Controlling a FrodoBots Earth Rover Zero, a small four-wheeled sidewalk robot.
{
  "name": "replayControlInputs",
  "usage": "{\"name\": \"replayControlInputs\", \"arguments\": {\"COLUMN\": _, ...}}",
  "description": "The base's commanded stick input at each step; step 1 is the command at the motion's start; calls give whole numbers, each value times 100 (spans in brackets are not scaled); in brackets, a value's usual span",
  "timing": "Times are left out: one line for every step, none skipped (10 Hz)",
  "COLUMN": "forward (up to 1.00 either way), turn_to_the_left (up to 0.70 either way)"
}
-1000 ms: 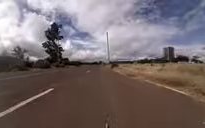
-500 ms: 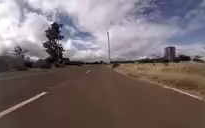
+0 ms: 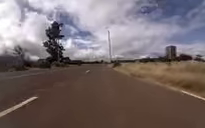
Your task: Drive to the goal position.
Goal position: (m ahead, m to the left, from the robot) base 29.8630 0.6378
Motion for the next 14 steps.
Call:
{"name": "replayControlInputs", "arguments": {"forward": 70, "turn_to_the_left": -7}}
{"name": "replayControlInputs", "arguments": {"forward": 70, "turn_to_the_left": -11}}
{"name": "replayControlInputs", "arguments": {"forward": 70, "turn_to_the_left": -16}}
{"name": "replayControlInputs", "arguments": {"forward": 70, "turn_to_the_left": -21}}
{"name": "replayControlInputs", "arguments": {"forward": 70, "turn_to_the_left": -26}}
{"name": "replayControlInputs", "arguments": {"forward": 70, "turn_to_the_left": -31}}
{"name": "replayControlInputs", "arguments": {"forward": 70, "turn_to_the_left": 0}}
{"name": "replayControlInputs", "arguments": {"forward": 70, "turn_to_the_left": 0}}
{"name": "replayControlInputs", "arguments": {"forward": 70, "turn_to_the_left": 0}}
{"name": "replayControlInputs", "arguments": {"forward": 70, "turn_to_the_left": 0}}
{"name": "replayControlInputs", "arguments": {"forward": 70, "turn_to_the_left": 0}}
{"name": "replayControlInputs", "arguments": {"forward": 70, "turn_to_the_left": 0}}
{"name": "replayControlInputs", "arguments": {"forward": 70, "turn_to_the_left": 0}}
{"name": "replayControlInputs", "arguments": {"forward": 70, "turn_to_the_left": 0}}
